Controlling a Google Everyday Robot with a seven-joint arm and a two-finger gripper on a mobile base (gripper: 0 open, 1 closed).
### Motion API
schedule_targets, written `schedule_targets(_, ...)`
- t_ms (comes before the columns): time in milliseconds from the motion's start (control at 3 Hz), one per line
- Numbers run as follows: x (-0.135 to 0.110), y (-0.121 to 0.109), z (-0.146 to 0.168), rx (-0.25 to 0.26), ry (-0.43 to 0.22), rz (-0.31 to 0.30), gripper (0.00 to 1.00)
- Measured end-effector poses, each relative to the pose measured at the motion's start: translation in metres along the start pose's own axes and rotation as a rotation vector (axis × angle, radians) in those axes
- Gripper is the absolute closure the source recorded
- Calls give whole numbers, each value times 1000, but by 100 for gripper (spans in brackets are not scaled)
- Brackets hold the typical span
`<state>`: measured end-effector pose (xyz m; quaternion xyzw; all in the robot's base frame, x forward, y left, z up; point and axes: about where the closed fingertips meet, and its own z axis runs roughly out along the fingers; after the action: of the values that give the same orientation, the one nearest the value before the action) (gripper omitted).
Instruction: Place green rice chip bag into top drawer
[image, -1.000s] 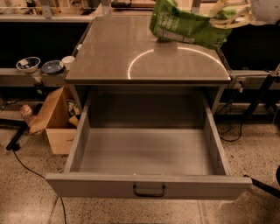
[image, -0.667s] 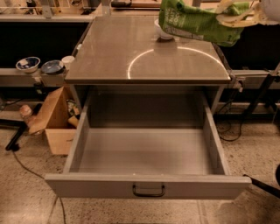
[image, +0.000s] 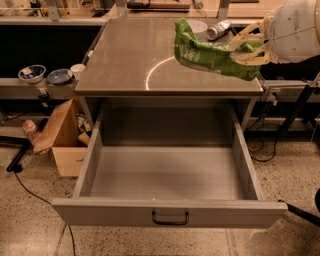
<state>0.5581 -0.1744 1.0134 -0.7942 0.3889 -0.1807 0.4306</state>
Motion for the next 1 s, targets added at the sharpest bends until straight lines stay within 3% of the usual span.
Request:
schedule_targets(333, -4, 1, 4, 6, -5, -4, 100)
schedule_targets(1000, -23, 46, 29, -47, -11, 14, 100)
